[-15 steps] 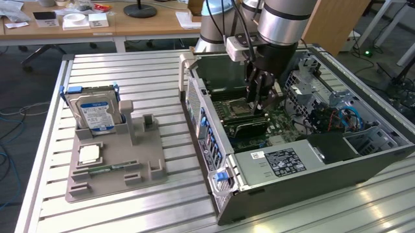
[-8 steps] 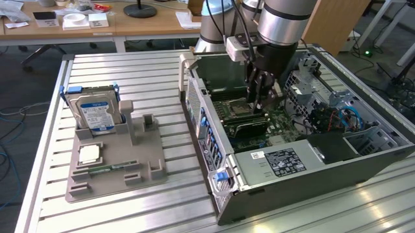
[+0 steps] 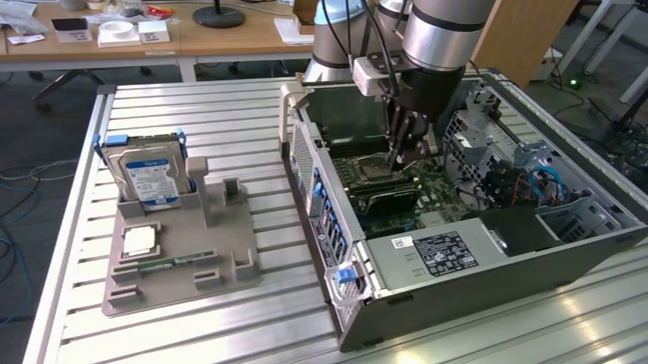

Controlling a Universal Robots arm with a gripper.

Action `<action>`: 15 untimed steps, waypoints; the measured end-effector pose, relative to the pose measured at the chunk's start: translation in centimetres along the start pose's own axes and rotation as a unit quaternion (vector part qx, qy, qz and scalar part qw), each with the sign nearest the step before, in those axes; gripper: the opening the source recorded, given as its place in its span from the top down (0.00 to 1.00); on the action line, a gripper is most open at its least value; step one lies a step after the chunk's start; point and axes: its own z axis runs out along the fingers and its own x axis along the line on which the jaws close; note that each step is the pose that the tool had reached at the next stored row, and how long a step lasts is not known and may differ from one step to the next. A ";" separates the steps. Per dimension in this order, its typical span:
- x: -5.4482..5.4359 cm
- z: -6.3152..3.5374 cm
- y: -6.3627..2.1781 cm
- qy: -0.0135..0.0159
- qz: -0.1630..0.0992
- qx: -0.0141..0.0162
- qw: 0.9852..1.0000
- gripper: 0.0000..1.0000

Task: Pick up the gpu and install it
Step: 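Press down on the gpu until it lock into place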

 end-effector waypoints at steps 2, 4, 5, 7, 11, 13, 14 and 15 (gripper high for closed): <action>0.0 0.00 0.00 0.000 0.000 0.000 1.000 0.89; 0.0 0.00 0.00 0.000 0.000 0.000 1.000 0.89; 0.0 0.00 0.00 0.000 0.000 0.000 1.000 0.89; 0.0 0.00 0.00 0.000 0.000 0.000 1.000 0.89; 0.0 0.05 0.00 0.000 0.000 0.000 1.000 0.89; 0.0 0.27 0.01 0.000 0.000 0.000 1.000 0.89; 0.0 0.43 0.01 0.000 0.000 0.000 1.000 0.89; 0.0 0.61 0.02 0.000 0.000 0.000 1.000 0.89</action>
